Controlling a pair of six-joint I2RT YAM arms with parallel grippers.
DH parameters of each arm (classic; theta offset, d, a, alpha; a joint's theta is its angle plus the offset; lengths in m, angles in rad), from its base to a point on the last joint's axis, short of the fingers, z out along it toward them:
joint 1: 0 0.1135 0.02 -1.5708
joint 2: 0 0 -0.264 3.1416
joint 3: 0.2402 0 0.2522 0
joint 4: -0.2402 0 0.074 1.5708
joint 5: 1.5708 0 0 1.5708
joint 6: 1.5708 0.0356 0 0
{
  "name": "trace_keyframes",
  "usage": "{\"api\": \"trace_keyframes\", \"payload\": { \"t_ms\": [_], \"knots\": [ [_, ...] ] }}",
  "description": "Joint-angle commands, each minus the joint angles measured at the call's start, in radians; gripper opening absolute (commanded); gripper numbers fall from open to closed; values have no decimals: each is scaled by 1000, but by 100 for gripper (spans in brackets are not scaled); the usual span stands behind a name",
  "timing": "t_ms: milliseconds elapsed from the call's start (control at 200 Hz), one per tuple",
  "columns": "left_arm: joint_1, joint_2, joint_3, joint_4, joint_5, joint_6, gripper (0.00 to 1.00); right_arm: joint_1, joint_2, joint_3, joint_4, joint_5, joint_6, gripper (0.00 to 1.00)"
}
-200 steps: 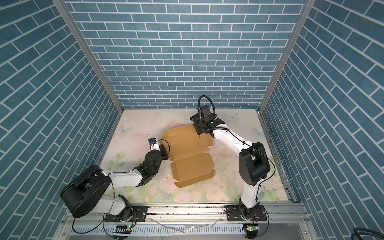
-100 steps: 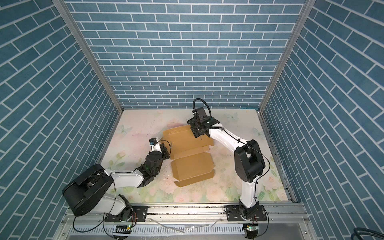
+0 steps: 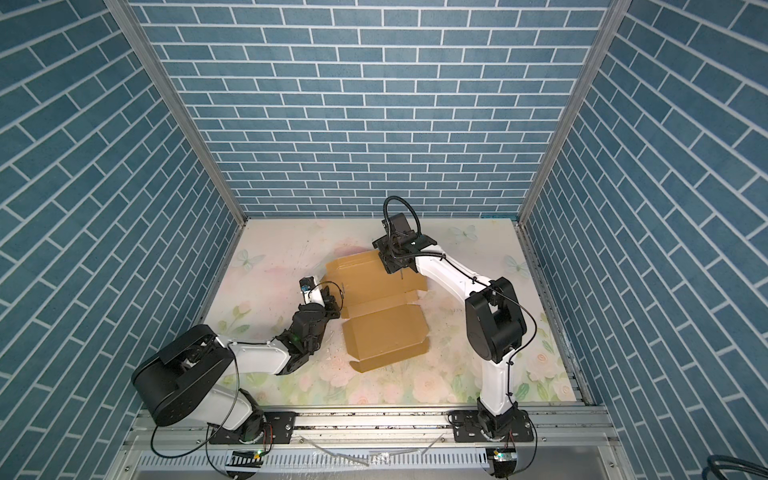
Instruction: Fold the paper box
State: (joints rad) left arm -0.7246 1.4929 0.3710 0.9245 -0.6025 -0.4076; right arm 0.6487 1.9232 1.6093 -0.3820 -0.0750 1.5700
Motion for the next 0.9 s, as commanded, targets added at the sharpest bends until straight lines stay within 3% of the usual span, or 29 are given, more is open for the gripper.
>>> {"api": "trace_keyframes", "payload": {
  "t_ms": [0,170,635,895],
  "knots": [
    [-7,7,-5,45,-18,15,0,6,25,33,-11,0,45,64],
    [-9,15,-9,62,-20,9,0,6,37,41,-5,-3,49,62],
    [-13,23,0,73,-40,-1,0,9,37,5,38,-7,67,36],
    [-18,15,22,9,-79,-34,0,17,30,-21,63,-7,74,29]
  ]
}}
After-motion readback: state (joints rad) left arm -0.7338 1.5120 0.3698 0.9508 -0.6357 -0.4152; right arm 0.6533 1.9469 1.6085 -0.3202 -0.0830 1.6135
